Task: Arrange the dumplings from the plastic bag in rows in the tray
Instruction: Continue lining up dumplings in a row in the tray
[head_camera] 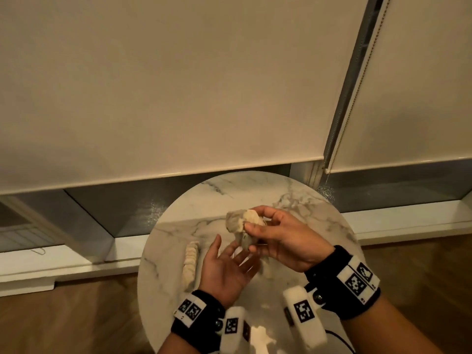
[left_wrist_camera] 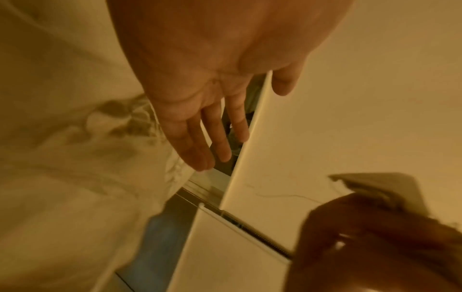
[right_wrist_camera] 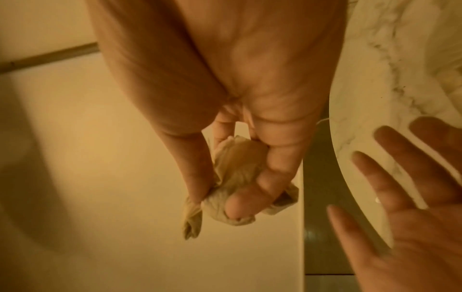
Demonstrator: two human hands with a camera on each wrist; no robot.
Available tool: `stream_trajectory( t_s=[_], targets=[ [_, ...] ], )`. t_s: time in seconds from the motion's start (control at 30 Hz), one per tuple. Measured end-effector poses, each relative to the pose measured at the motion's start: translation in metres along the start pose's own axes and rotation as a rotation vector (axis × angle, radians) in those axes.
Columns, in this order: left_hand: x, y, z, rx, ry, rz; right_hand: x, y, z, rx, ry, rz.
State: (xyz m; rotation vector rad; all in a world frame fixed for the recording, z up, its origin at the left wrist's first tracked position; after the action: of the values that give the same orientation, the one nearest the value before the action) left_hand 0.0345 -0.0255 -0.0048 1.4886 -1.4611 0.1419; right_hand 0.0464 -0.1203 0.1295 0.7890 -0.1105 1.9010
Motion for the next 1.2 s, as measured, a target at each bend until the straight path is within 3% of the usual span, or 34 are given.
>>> stream_trajectory(
  t_s=[0.1, 0.17, 0.33, 0.53, 0.73, 1.2],
  targets=[
    [0.005, 0.009, -0.015, 0.0, 0.061, 0.103, 0.015, -0.019, -0.028, 0.037, 0.124, -0.022],
    [0.003, 0.015, -0.024, 0.004, 0.103, 0.128, 0.013, -0.033, -0.044, 0.006, 0.332, -0.11],
    [-0.021, 0.022, -0.038, 0.005, 0.162, 0.085, 0.019, -0.056, -0.068, -0.132, 0.967, -0.201],
    [-0.046, 0.023, -0.051, 0.016, 0.155, 0.028, 0.04, -0.07, -0.082, -0.229, 1.284, -0.293],
    [-0.073, 0.021, -0.06, -0.094, 0.125, 0.021, 0.044, -0.086, -0.092, -0.176, 1.223, -0.348],
    [-0.141, 0.011, -0.097, -0.149, 0.124, -0.018, 0.047, -0.127, -0.115, -0.207, 0.616, -0.428]
  ],
)
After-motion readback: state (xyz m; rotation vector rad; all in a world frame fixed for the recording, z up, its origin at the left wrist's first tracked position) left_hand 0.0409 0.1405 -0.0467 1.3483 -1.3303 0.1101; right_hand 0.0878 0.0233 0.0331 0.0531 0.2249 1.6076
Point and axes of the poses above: each hand's wrist, its own y-axis away from the middle knuckle, its own x-axis out of the palm, z = x × y, the point moved 9 cm from there along -y, towards the middle knuckle, and after that the axes turned 3 degrees about x, right-handed, at the moved point
